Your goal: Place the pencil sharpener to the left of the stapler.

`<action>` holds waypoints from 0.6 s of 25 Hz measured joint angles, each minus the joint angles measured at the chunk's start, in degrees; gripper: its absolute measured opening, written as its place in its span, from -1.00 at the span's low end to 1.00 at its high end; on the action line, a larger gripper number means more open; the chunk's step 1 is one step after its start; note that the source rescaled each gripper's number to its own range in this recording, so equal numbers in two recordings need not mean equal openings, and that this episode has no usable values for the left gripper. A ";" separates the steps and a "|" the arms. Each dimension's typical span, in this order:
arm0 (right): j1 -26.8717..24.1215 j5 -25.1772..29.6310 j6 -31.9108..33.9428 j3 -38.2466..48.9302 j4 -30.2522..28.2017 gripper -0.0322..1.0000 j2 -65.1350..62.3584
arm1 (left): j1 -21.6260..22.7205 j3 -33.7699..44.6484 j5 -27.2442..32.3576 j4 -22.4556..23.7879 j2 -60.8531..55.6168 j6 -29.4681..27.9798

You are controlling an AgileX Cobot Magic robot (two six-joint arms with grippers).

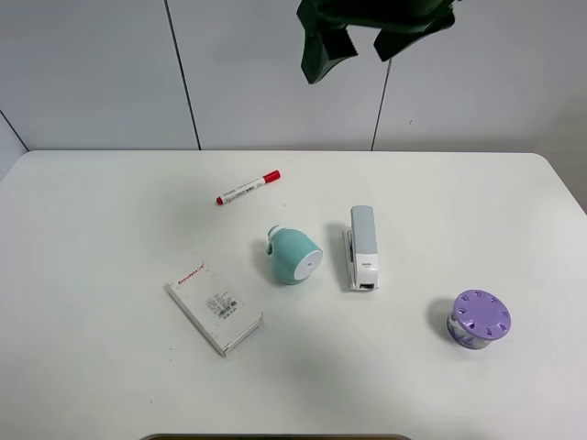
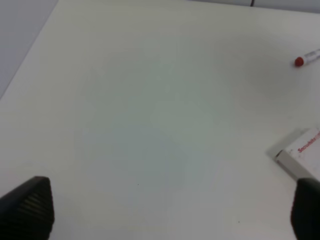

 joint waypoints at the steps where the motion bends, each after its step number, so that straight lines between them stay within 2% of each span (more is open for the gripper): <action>1: 0.00 0.00 0.00 0.00 -0.06 0.24 -1.24 | 0.00 0.00 0.00 0.00 0.00 0.00; 5: 0.06 -0.25 0.60 5.27 -2.81 0.24 -7.56 | 0.00 0.00 0.00 0.00 0.00 0.00; 9: 0.06 -0.06 2.69 16.91 -5.94 0.24 -14.99 | 0.00 0.00 0.00 0.00 0.00 0.00; 15: 0.06 -0.06 7.41 31.90 -6.36 0.24 -25.71 | 0.00 0.00 0.00 0.00 0.00 0.00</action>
